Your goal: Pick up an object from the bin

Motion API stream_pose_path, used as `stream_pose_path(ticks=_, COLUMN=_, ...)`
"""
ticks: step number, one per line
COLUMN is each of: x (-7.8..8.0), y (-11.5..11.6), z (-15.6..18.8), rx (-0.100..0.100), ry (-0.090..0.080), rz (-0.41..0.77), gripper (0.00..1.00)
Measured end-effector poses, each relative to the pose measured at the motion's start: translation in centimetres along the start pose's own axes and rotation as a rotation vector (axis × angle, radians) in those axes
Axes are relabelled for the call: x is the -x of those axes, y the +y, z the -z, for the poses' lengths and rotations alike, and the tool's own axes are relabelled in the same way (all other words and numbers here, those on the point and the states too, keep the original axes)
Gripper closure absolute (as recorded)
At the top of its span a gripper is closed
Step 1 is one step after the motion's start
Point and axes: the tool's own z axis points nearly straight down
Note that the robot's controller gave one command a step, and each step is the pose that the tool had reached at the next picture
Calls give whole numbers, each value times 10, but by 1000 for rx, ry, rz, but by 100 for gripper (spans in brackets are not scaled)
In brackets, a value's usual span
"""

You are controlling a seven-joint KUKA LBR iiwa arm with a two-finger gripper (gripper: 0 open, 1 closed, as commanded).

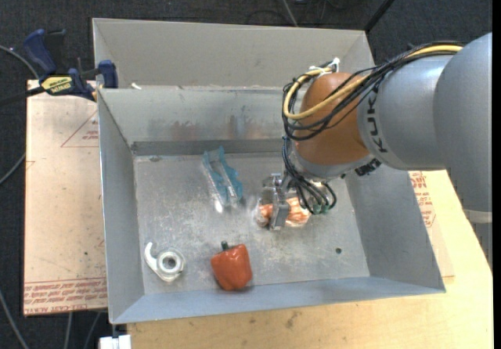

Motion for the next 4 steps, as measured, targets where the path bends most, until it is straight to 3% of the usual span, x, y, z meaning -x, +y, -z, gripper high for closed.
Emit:
stream_pose_path(ticks=2, x=0, y=0, z=2, rx=0, ry=1, rz=0, gripper=100)
stream_pose_path(ticks=4, x=-1, y=0, z=29, rx=-1, ry=3, rz=0, gripper=100)
